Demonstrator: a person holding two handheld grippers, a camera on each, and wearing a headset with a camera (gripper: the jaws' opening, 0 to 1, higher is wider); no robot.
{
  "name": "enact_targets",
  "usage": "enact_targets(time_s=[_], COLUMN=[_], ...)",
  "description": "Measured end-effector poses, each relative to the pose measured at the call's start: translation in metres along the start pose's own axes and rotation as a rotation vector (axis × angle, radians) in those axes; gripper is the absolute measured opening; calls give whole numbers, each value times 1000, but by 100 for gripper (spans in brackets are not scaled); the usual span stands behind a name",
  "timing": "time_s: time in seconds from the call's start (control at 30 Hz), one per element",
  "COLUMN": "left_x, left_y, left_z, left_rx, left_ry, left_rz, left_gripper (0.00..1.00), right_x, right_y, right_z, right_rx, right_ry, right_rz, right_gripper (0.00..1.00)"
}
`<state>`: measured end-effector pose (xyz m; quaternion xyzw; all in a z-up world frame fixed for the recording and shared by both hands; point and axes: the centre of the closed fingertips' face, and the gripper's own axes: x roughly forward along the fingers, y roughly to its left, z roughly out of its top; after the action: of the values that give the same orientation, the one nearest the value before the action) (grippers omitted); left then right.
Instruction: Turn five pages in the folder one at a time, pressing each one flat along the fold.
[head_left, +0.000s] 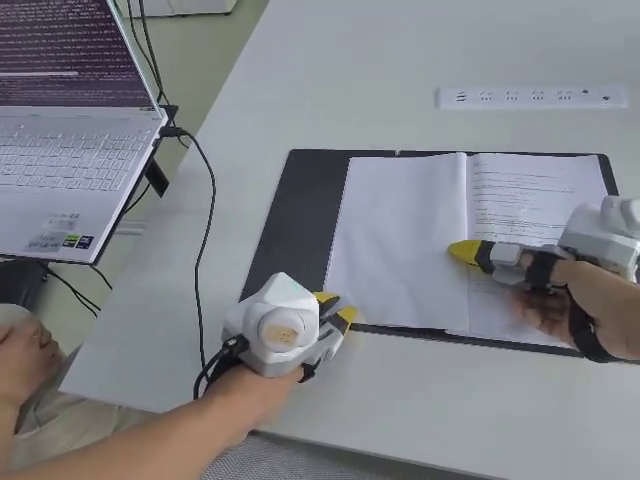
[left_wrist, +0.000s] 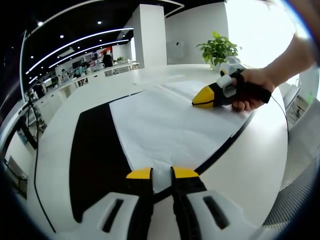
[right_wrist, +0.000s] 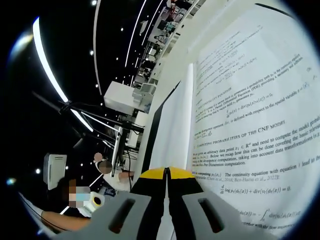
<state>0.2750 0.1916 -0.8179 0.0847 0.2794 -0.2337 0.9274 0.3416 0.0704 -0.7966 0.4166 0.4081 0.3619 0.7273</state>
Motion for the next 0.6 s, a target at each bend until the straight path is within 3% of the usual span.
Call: enact_targets(time_s=[0.6], left_x=[2], left_y=[0], left_z=[-1], left_rx=[-2], left_ry=[-5], left_rz=[2], left_gripper=[12], right_x=[-15], right_y=[3], right_z=[-34], right_rx=[6], right_ry=[75], right_rz=[9], right_gripper=[0])
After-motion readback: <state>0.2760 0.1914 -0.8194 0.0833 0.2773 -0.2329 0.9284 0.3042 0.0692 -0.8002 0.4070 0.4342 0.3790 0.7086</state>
